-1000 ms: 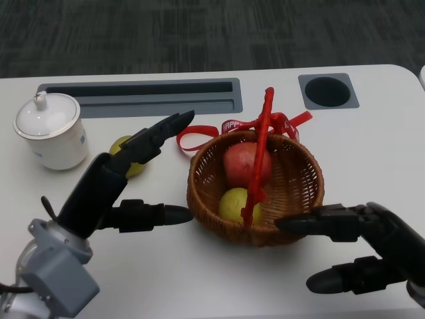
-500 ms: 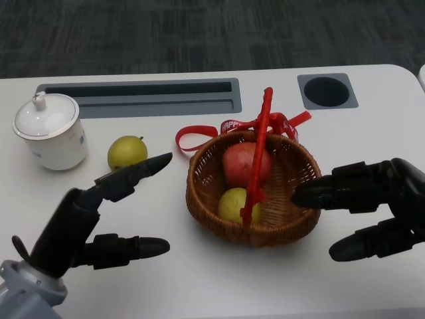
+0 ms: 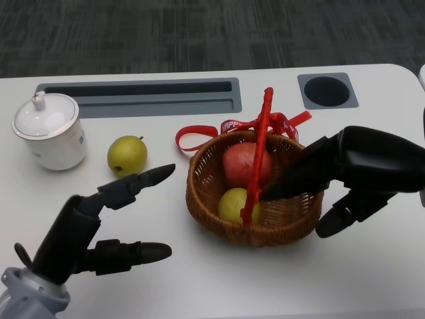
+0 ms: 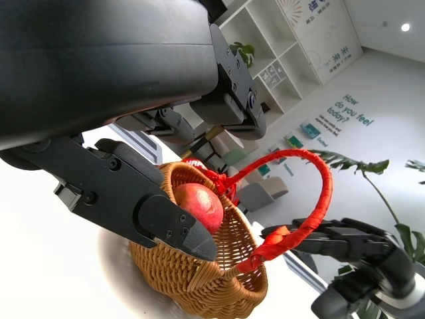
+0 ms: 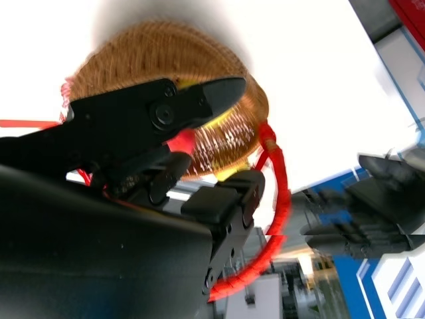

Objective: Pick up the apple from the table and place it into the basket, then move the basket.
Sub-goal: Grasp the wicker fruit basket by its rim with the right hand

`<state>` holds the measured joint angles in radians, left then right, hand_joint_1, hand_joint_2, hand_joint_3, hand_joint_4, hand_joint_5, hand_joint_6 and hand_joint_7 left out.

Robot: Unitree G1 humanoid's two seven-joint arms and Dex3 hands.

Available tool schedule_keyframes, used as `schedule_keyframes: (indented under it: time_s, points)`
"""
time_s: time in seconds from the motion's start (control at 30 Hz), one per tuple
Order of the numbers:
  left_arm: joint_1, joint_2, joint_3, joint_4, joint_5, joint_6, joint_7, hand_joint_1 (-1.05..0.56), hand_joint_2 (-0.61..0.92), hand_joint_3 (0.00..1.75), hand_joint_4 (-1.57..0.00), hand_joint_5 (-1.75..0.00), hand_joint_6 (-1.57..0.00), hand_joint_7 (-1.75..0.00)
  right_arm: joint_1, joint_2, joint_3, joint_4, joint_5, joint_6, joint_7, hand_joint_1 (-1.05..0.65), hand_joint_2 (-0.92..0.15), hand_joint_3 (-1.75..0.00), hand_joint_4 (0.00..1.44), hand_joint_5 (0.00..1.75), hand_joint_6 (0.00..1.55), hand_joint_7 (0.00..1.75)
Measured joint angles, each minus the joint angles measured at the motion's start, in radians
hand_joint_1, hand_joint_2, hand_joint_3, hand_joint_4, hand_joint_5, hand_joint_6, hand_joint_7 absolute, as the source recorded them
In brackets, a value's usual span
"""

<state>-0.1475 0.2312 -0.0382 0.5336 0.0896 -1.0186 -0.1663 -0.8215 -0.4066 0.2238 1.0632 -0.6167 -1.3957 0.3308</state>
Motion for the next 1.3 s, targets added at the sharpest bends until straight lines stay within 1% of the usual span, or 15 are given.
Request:
schedule_keyframes:
  time_s: [0.07, 0.2, 0.27, 0.33, 0.53, 0.73, 0.83, 0.93, 1.03, 1.13, 1.23, 1.3]
  points:
    - [0.002, -0.004, 0.003, 0.0, 0.0, -0.005, 0.002, -0.5, 0.77, 0.0, -0.6, -0.03, -0.61, -0.02, -0.035, -0.008, 0.05, 0.013, -0.099, 0.031, -0.094, -0.69, -0.9, -0.01, 0.74, 0.02, 0.6, 0.01]
    - [0.007, -0.016, 0.009, 0.002, 0.002, -0.026, 0.01, -0.5, 0.77, 0.0, -0.62, -0.03, -0.62, -0.02, -0.087, -0.016, 0.171, 0.05, -0.268, 0.101, -0.283, -0.71, -0.9, 0.0, 0.76, 0.02, 0.62, 0.01]
    - [0.008, -0.02, 0.012, 0.004, 0.004, -0.04, 0.014, -0.5, 0.78, 0.0, -0.63, -0.03, -0.63, -0.02, -0.11, -0.016, 0.23, 0.081, -0.325, 0.14, -0.354, -0.72, -0.9, 0.0, 0.78, 0.03, 0.63, 0.01]
    - [0.008, -0.024, 0.016, 0.007, 0.005, -0.052, 0.018, -0.5, 0.78, 0.0, -0.63, -0.03, -0.63, -0.02, -0.127, -0.016, 0.284, 0.116, -0.361, 0.174, -0.403, -0.73, -0.89, 0.0, 0.79, 0.03, 0.65, 0.02]
    - [0.018, -0.034, 0.026, 0.009, 0.021, -0.067, 0.035, -0.48, 0.78, 0.0, -0.65, -0.02, -0.64, -0.01, -0.16, -0.011, 0.423, 0.171, -0.429, 0.243, -0.52, -0.79, -0.9, 0.0, 0.84, 0.04, 0.68, 0.02]
    - [0.022, -0.038, 0.027, 0.011, 0.02, -0.075, 0.039, -0.49, 0.78, 0.0, -0.68, -0.03, -0.66, -0.01, -0.189, -0.005, 0.531, 0.195, -0.473, 0.278, -0.595, -0.8, -0.92, -0.01, 0.85, 0.03, 0.69, 0.01]
    - [0.022, -0.053, 0.027, 0.011, 0.021, -0.078, 0.041, -0.49, 0.79, 0.0, -0.7, -0.03, -0.67, -0.01, -0.2, 0.002, 0.578, 0.201, -0.493, 0.288, -0.619, -0.77, -0.92, -0.02, 0.85, 0.02, 0.7, 0.01]
    - [0.022, -0.073, 0.027, 0.011, 0.022, -0.081, 0.046, -0.48, 0.8, 0.01, -0.7, -0.03, -0.67, -0.01, -0.203, 0.023, 0.622, 0.204, -0.508, 0.291, -0.633, -0.73, -0.92, -0.04, 0.83, 0.01, 0.68, 0.0]
    - [0.025, -0.087, 0.03, 0.011, 0.022, -0.086, 0.058, -0.47, 0.81, 0.01, -0.71, -0.02, -0.67, -0.01, -0.21, 0.043, 0.65, 0.206, -0.512, 0.297, -0.651, -0.67, -0.92, -0.06, 0.83, 0.01, 0.67, 0.0]
    - [0.039, -0.098, 0.035, 0.011, 0.019, -0.092, 0.065, -0.44, 0.81, 0.01, -0.72, -0.02, -0.68, -0.01, -0.23, 0.055, 0.691, 0.202, -0.543, 0.321, -0.724, -0.57, -0.92, -0.17, 0.83, 0.01, 0.68, 0.01]
    - [0.047, -0.106, 0.039, 0.011, 0.019, -0.1, 0.074, -0.43, 0.81, 0.0, -0.73, -0.02, -0.69, -0.01, -0.248, 0.069, 0.736, 0.2, -0.583, 0.338, -0.798, -0.45, -0.92, -0.28, 0.86, 0.02, 0.73, 0.03]
    - [0.047, -0.109, 0.043, 0.011, 0.019, -0.102, 0.081, -0.43, 0.82, 0.0, -0.74, -0.02, -0.7, -0.01, -0.252, 0.081, 0.751, 0.202, -0.588, 0.335, -0.82, -0.36, -0.91, -0.2, 0.9, 0.03, 0.77, 0.03]
